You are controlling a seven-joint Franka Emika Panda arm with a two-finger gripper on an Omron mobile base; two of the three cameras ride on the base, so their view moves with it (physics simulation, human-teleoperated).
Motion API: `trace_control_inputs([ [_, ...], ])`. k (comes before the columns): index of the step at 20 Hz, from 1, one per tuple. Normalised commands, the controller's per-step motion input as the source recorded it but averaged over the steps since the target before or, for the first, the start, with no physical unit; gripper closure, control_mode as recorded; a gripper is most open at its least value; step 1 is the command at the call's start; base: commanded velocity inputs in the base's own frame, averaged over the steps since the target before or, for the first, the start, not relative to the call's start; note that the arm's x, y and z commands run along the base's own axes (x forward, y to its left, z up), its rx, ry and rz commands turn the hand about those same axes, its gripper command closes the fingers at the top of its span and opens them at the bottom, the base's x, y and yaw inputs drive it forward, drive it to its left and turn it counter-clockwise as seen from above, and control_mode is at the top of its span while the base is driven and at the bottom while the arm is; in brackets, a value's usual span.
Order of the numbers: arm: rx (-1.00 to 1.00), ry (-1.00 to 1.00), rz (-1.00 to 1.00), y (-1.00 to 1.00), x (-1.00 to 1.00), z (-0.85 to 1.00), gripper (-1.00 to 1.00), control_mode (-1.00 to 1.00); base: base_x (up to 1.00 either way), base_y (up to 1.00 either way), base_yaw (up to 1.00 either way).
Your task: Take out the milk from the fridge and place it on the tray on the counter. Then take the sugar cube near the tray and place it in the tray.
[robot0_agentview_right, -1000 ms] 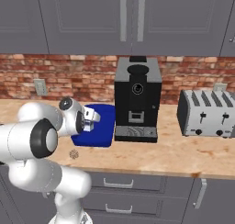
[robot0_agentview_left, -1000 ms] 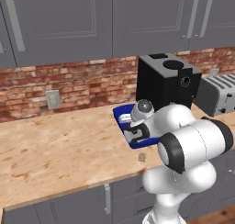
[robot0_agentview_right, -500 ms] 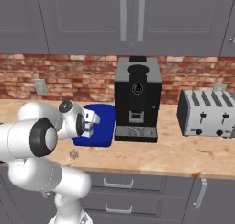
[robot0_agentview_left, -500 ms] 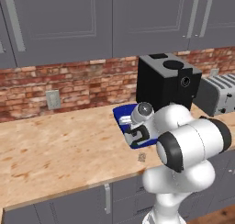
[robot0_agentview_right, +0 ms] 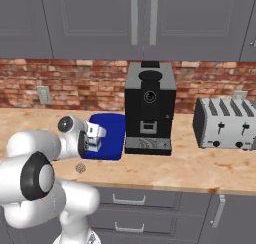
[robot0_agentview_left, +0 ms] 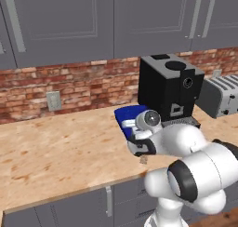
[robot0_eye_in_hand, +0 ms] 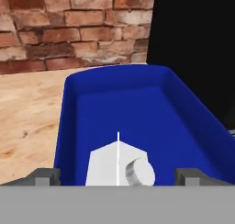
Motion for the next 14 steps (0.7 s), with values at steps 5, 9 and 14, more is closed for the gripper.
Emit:
trace_control_inputs([
  [5,0.06,-0.03,0.00,0.00,-0.33,0.91,-1.00,-1.00,0.00,0.00,0.00],
  [9,0.13,0.00,0.00,0.00,-0.54,0.76,-1.00,-1.00,0.00,0.00,0.00],
  [14,0.15,0.00,0.00,0.00,-0.99,0.06,-1.00,-1.00,0.00,0.00,0.00],
])
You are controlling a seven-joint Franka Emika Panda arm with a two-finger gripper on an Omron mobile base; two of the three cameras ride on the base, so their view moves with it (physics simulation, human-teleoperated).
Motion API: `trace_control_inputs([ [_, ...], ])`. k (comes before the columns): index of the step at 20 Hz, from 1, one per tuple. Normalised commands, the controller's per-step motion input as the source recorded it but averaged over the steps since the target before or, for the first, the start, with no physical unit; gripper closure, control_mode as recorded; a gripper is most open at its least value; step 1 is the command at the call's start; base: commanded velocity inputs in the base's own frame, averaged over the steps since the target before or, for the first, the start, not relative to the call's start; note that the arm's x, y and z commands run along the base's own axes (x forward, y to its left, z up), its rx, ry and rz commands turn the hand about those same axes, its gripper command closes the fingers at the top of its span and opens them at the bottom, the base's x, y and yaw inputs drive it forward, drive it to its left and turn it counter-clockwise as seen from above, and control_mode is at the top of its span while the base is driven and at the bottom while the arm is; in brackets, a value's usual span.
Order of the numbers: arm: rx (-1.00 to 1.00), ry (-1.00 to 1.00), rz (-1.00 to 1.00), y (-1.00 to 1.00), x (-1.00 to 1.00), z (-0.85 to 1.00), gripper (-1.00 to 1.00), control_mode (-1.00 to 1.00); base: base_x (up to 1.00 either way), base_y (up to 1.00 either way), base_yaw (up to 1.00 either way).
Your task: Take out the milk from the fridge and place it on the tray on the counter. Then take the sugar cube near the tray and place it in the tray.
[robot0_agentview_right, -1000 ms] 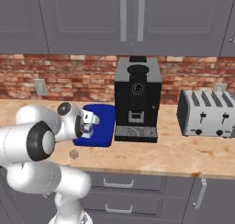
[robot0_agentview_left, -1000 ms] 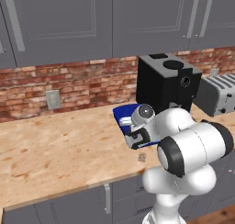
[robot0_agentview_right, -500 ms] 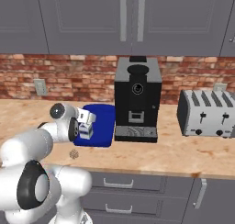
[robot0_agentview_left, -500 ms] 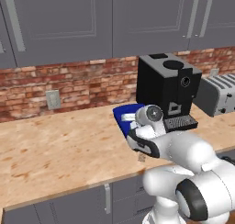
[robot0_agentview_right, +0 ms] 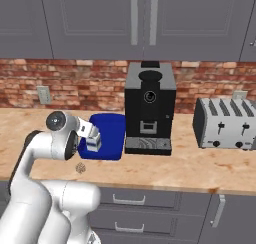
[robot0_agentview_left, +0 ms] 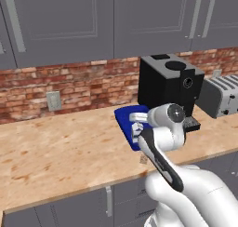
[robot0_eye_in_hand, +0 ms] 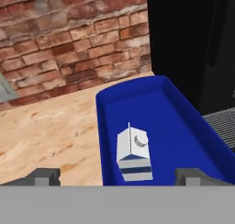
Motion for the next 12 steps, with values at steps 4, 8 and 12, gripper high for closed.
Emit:
trace_control_inputs([
  [4,0.10,0.02,-0.01,0.00,-0.84,0.21,-1.00,-1.00,0.00,0.00,0.00],
  [8,0.04,0.12,-0.01,-0.01,-0.47,0.47,-1.00,-1.00,0.00,0.00,0.00],
  [12,0.00,0.14,0.00,0.00,-0.47,0.11,-1.00,-1.00,0.00,0.00,0.00],
])
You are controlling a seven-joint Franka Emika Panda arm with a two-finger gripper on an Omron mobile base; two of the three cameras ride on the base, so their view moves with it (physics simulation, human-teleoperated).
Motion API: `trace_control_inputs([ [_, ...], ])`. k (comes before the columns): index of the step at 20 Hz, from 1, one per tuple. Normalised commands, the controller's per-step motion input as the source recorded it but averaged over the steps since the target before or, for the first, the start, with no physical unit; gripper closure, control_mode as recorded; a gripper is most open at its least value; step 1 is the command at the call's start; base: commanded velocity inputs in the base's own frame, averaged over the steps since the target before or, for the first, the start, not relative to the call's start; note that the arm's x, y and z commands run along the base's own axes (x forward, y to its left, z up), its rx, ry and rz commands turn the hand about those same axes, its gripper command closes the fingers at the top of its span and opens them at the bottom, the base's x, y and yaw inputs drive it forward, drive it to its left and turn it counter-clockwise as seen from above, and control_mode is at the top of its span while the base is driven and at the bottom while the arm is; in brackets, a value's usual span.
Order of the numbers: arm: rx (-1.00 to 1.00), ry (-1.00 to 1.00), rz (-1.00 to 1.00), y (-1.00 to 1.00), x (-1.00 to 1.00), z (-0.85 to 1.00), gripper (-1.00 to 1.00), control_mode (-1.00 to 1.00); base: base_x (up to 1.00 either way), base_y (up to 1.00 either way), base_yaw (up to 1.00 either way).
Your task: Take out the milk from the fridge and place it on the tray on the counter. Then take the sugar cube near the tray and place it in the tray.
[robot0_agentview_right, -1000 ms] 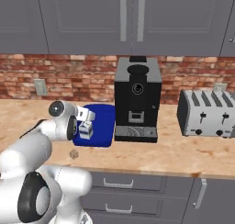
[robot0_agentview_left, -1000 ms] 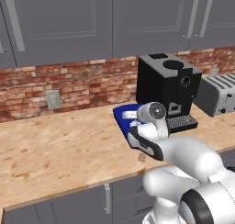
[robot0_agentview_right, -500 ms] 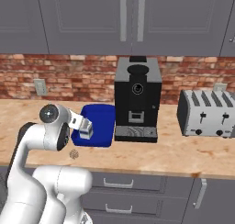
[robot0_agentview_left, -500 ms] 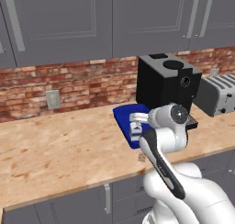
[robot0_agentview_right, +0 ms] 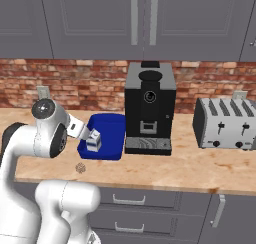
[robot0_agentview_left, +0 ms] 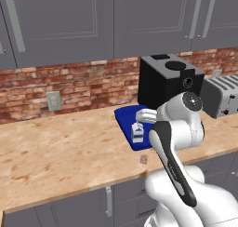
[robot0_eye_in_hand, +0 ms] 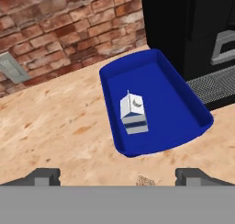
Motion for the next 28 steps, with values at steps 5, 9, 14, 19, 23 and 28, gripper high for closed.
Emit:
trace_control_inputs([
  [5,-0.01,0.07,0.00,0.00,-0.46,-0.27,-1.00,-1.00,0.00,0.00,0.00],
  [9,-0.04,0.00,0.00,0.00,-0.25,-0.23,-1.00,-1.00,0.00,0.00,0.00],
  [14,-0.08,0.03,0.00,0.00,-0.11,-0.29,-1.00,-1.00,0.00,0.00,0.00],
  [19,-0.05,0.12,0.00,0.00,-0.09,-0.40,-1.00,-1.00,0.00,0.00,0.00],
  [23,-0.02,0.16,0.00,0.00,-0.10,-0.43,-1.00,-1.00,0.00,0.00,0.00],
  [28,0.00,0.13,0.00,0.00,-0.08,-0.43,-1.00,-1.00,0.00,0.00,0.00],
])
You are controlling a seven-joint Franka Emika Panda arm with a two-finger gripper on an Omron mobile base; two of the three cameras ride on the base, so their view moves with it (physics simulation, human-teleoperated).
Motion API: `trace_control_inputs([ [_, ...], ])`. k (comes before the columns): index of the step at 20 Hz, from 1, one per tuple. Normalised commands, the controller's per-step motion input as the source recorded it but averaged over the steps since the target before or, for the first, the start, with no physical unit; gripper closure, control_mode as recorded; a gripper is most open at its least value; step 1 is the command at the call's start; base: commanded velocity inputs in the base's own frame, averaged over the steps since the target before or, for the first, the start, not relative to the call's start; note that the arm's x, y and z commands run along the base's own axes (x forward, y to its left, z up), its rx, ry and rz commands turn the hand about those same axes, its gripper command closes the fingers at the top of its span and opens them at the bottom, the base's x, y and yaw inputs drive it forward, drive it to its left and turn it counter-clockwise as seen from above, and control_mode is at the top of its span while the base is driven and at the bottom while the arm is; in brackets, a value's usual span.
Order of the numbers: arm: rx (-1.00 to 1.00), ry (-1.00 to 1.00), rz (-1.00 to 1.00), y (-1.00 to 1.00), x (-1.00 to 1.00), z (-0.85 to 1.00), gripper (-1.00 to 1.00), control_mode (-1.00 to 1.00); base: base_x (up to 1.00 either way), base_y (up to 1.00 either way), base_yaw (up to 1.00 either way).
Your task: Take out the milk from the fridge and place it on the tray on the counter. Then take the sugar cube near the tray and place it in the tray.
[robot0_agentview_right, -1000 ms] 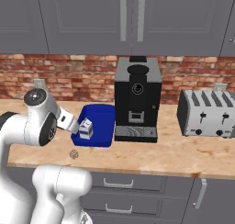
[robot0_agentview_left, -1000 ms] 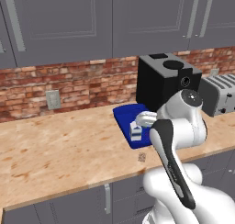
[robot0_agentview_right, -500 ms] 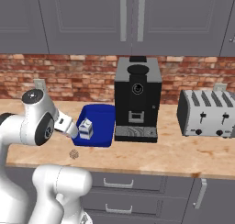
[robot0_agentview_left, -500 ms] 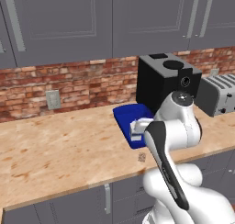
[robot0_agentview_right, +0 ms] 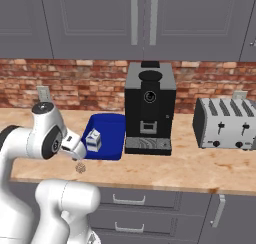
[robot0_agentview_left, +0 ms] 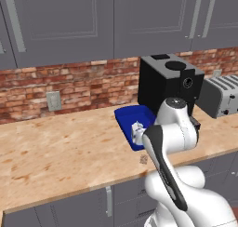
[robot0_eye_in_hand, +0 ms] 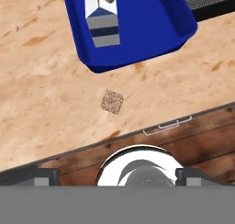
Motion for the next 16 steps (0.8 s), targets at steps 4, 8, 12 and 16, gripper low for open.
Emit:
trace_control_inputs([
  [4,0.00,0.12,0.00,0.00,-0.01,-0.42,-1.00,-1.00,0.00,0.00,0.00],
  [8,-0.04,0.08,0.00,0.00,0.08,-0.37,-1.00,-1.00,0.00,0.00,0.00],
  [12,-0.05,0.07,-0.01,0.00,0.14,-0.32,-1.00,-1.00,0.00,0.00,0.00],
  [16,-0.04,0.07,0.00,0.00,0.15,-0.43,-1.00,-1.00,0.00,0.00,0.00],
])
